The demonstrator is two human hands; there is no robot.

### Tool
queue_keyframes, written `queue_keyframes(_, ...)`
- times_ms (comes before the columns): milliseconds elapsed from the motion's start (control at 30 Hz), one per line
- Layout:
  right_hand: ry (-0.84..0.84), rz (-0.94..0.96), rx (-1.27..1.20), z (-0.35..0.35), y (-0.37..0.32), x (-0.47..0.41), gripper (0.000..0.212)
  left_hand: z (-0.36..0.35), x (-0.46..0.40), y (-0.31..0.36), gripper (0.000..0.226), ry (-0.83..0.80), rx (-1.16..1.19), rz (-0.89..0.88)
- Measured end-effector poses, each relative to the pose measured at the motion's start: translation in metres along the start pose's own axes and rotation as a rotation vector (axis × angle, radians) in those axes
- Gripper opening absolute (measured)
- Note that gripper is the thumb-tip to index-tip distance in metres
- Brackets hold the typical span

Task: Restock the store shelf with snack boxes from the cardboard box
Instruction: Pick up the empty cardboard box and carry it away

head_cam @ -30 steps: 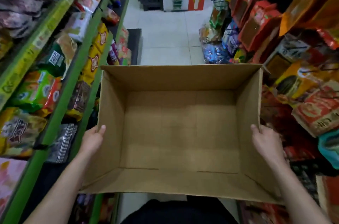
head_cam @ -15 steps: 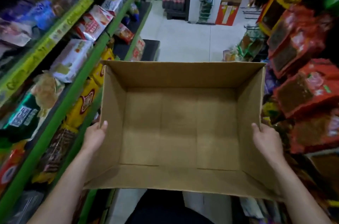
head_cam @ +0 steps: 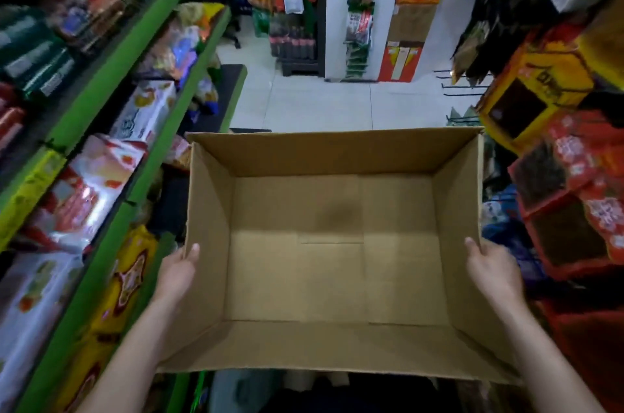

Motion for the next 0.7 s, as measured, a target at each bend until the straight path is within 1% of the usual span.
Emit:
queue_keyframes(67,0.006,-0.025,-0.015,0.000,-0.024,-0.049,0.039,-0.016,-0.050,0.039,0.043,-0.002,0.008,-0.005)
queue_keyframes(167,-0.005,0.017,-0.061,-0.002,-0.062,-0.130,0.039,-0.043,-0.122,0.101,0.039,-0.003,0.028,-0.015)
queue_keyframes(233,-0.012,0.009,-0.065,0.001,-0.090,-0.186,0.040,-0.061,-0.167,0.144,0.039,0.017,0.040,-0.027)
queue_keyframes(433,-0.034,0.016,-0.081,0.023,-0.190,-0.334,0.042,-0.099,-0.280,0.265,0.036,0.030,0.034,-0.035)
queue_keyframes(567,-0.035,0.010,-0.060,0.028,-0.254,-0.421,0.041,-0.111,-0.352,0.319,0.036,0.049,0.038,-0.015)
queue_keyframes(700,-0.062,-0.016,-0.015,0.013,-0.318,-0.511,0.040,-0.129,-0.450,0.364,0.036,0.061,0.054,0.031)
Point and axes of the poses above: each hand's wrist, its own x-axis away from the middle knuckle, its own z-axis out of the back of the hand, y = z × x, the point moved 2 cm from there along -x, towards the middle knuckle, and after that the axes turned 7 degrees about -y, right-handed, at the moved point
